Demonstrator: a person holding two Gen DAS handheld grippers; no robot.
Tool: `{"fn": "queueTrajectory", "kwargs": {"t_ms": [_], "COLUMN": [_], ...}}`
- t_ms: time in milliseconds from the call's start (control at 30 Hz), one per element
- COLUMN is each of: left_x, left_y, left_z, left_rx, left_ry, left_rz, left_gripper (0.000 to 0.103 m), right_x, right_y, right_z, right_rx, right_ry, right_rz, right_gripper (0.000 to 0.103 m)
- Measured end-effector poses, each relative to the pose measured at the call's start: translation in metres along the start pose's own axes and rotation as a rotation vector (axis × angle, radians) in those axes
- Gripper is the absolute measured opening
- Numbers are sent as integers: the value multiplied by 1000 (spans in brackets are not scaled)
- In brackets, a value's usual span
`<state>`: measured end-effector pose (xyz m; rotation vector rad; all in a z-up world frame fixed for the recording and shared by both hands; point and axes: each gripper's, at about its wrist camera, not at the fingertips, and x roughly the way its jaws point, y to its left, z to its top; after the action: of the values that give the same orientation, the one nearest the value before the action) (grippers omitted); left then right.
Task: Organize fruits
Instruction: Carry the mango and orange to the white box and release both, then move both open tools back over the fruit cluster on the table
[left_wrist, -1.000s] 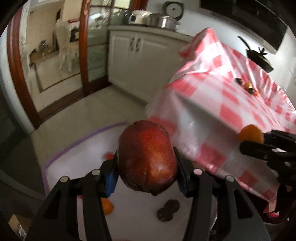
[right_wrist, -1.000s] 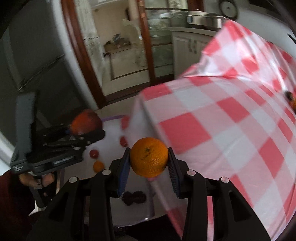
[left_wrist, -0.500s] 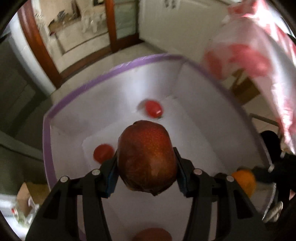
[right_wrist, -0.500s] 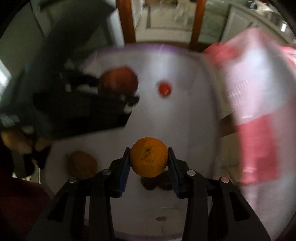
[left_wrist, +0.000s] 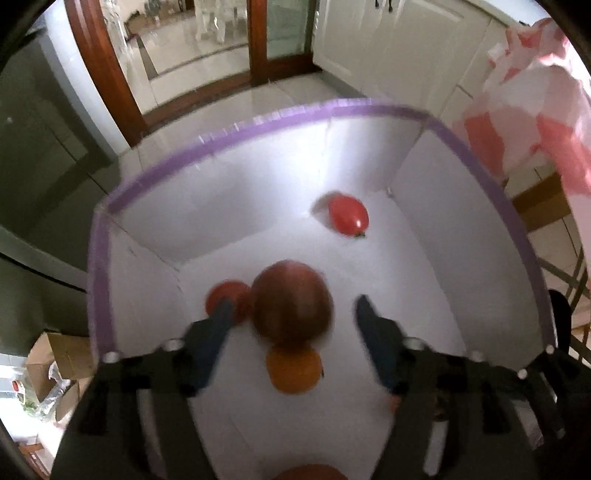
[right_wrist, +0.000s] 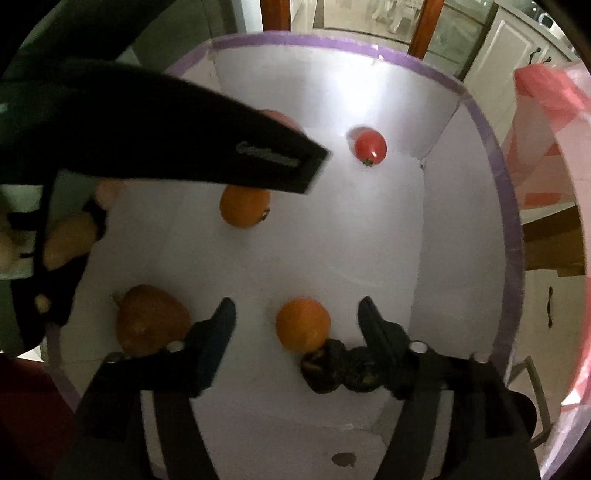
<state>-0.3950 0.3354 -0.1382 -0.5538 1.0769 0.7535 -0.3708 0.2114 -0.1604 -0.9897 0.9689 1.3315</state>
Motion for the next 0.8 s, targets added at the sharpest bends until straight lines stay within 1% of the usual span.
{"fn": "queueTrajectory", "kwargs": {"t_ms": [67,167,200,267,367,400,567,667,800], "left_x": [-5,-13,-15,-22,-29,-34,-54,-70,-93], "left_y": [-2,-5,-5,-8,-13,-15,-26,-36,-54], "left_z": [2,6,8,11,16,18,26,31,36], "left_rx": [10,27,29,36,42,46,71,89,131], "left_ry": [-21,-37,-43,-60,-82,-93,-147,-188,-247], "left_rz": [10,14,15,20,20,19,14,8,-10], "left_gripper": [80,80,81,82,82,82,83,86,87], "right_x": [-7,-19,-24,-39,-60,-65,-105,-128,-153], "right_y": [0,-2,-2,-3,-6,-9,-19,-21,-26], "right_z": [-2,-5,-7,-8,-12,-8,-12,-20,-32], "right_rx": [-3,3,7,9,23,28,71,91,114], "right_ry": [-15,-40,-49,-83,-131,-140,-227,-285,-346], "right_rz": [-3,-9,-10,-18,-22,-23,-48,-70,-105], "right_gripper": [70,78,79,80,85,85,87,87,87]}}
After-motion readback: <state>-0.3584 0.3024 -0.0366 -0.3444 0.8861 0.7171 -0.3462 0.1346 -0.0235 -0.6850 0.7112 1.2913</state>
